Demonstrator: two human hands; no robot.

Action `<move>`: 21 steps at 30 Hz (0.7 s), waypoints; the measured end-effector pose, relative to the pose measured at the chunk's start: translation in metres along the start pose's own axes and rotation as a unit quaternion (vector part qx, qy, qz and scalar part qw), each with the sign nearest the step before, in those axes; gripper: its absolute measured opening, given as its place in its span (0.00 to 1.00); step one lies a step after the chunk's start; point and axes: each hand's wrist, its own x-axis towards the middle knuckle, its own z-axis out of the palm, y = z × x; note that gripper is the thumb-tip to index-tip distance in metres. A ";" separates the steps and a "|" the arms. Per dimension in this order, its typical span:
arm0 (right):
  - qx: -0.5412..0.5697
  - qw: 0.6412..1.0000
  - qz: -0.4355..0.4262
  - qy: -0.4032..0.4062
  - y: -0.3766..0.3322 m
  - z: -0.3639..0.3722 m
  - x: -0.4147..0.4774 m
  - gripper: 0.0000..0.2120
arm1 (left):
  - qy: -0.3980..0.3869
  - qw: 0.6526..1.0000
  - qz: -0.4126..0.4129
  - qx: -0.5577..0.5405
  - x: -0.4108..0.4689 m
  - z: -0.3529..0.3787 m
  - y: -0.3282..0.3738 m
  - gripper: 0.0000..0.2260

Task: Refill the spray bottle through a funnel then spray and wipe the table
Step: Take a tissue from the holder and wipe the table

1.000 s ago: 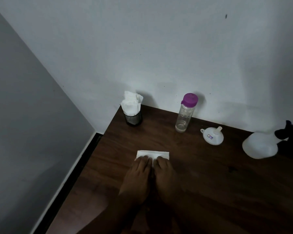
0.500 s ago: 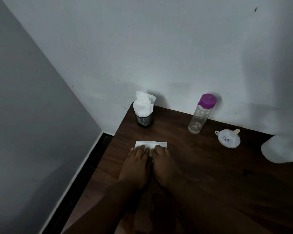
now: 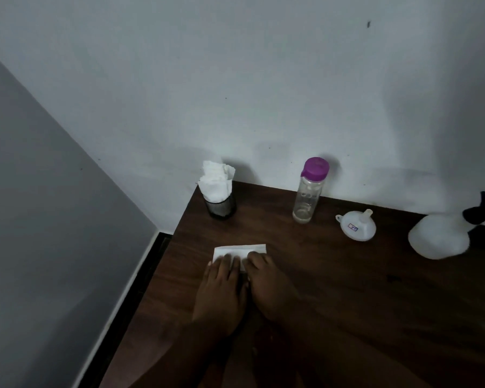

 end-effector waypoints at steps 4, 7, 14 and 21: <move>-0.020 1.000 0.009 0.019 0.028 -0.008 -0.011 0.20 | 0.010 1.000 0.027 -0.001 0.018 -0.001 0.025 0.27; -0.065 0.997 -0.004 0.038 0.049 -0.012 -0.027 0.20 | 0.001 0.999 0.048 -0.007 0.025 -0.002 0.052 0.30; -0.106 0.993 0.020 0.055 0.086 -0.021 -0.072 0.25 | -0.024 0.995 0.092 -0.012 0.038 0.006 0.101 0.32; -0.099 0.992 0.047 0.068 0.090 -0.027 -0.109 0.28 | -0.055 0.990 0.131 -0.012 0.030 0.014 0.124 0.30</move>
